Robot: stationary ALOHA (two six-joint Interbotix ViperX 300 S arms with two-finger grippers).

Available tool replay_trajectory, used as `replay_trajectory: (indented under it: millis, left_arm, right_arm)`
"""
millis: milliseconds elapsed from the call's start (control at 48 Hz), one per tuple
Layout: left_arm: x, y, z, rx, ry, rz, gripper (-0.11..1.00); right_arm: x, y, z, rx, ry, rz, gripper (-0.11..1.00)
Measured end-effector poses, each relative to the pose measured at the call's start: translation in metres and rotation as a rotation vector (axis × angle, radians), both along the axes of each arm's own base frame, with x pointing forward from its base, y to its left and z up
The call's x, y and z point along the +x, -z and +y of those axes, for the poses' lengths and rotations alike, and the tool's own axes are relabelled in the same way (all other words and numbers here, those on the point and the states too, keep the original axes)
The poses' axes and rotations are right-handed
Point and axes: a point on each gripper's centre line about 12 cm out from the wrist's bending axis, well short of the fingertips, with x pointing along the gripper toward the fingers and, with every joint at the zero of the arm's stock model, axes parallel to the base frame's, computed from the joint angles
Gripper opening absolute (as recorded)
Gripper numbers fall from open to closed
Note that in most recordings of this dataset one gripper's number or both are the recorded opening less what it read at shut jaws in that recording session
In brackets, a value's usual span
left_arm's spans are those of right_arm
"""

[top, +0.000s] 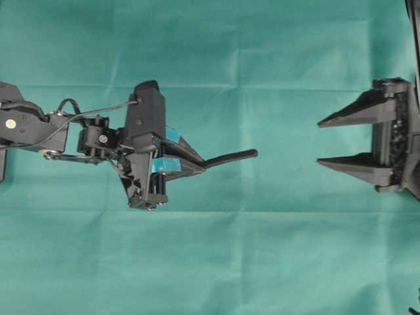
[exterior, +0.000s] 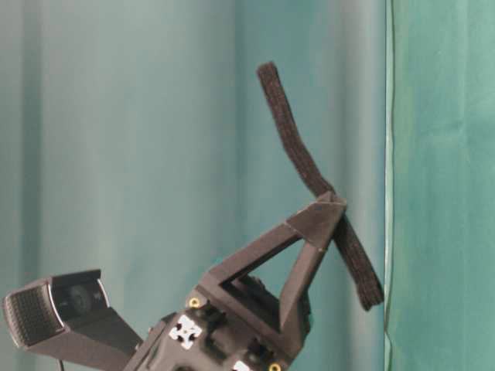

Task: Peel off the Velcro with your right arm.
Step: 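Move the open right gripper toward the strap's free end, then close the right gripper on the strap's free end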

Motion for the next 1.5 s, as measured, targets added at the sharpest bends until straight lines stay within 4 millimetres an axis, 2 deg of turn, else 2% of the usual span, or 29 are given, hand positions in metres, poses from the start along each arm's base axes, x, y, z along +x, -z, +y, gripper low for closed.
replay_trajectory:
  millis: [500,917,1501]
  left_arm:
    - [-0.020,-0.001,0.014,-0.176,-0.105,-0.118,0.10]
    - [-0.024,0.005,0.017,-0.251,-0.145,-0.103,0.10]
    - [-0.025,0.006,0.024,-0.259,-0.165,-0.122,0.10]
  right_arm:
    - [0.038,0.010,-0.008,-0.093,0.021,0.091,0.41]
    - [0.069,0.016,-0.021,-0.159,0.044,0.086,0.41]
    - [0.097,0.031,-0.024,-0.159,0.036,0.096,0.41]
